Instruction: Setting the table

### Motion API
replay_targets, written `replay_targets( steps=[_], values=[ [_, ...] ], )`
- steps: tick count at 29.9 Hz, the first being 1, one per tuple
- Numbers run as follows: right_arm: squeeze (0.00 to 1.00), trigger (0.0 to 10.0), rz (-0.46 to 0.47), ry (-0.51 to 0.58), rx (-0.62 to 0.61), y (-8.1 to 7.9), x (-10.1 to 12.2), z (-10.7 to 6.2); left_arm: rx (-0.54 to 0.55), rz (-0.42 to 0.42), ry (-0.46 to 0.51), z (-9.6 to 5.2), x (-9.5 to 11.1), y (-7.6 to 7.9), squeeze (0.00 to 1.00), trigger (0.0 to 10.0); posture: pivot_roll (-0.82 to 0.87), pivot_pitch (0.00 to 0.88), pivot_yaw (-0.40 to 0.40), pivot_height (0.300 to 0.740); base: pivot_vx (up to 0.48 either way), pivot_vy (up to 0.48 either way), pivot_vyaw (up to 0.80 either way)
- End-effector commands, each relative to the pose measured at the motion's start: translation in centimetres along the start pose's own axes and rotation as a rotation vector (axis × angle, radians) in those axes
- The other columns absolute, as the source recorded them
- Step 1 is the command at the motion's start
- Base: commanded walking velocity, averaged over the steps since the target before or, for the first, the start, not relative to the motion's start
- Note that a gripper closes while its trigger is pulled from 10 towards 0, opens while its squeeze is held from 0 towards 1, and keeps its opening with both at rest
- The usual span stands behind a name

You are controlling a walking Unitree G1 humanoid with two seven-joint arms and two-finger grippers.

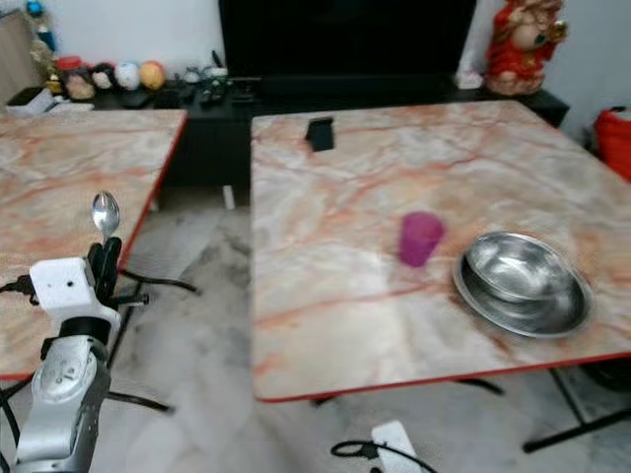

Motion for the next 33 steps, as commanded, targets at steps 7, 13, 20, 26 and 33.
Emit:
replay_targets(
  steps=[7,13,20,26,33],
  values=[
    [0.0,10.0,0.028,0.03,0.009,-0.5,1.0,0.1,0.032,0.029,0.022,0.0,0.6,-1.0,0.0,10.0,-0.01,0.0,-0.018,0.74,0.0,-0.472,0.0],
    [0.0,10.0,0.028,0.035,0.009,-0.4,1.1,0.1,0.037,0.03,0.035,0.2,1.0,-1.0,0.0,10.0,0.0,0.0,-0.019,0.74,0.0,-0.472,0.0],
    [0.0,10.0,-0.008,0.045,-0.006,-0.1,1.2,0.1,0.033,0.028,0.031,0.2,0.8,-0.8,0.0,10.0,-0.01,0.0,-0.019,0.74,0.0,-0.471,0.09],
    [0.0,10.0,0.022,0.038,-0.004,-0.1,0.4,0.0,0.032,0.027,0.034,0.2,0.9,-0.8,0.0,10.0,-0.01,0.0,-0.02,0.74,0.0,-0.469,0.22],
    [0.0,10.0,0.028,0.037,0.001,-0.2,0.2,-0.1,0.027,0.031,0.035,0.4,0.9,-0.8,0.0,10.0,-0.01,0.0,-0.017,0.74,0.0,-0.469,0.0]
  ],
)
Point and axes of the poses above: a point about 5 cm out from each wrist's last joint towards the gripper, its own z axis pointing out of the wrist towards the gripper, its own x axis along the axis of the wrist's last joint, y = z × x, the point moved 6 cm from there along z, pointing out of the wrist towards the gripper, and after that the axes turned 14 degrees about -z, right-handed, at the moved point
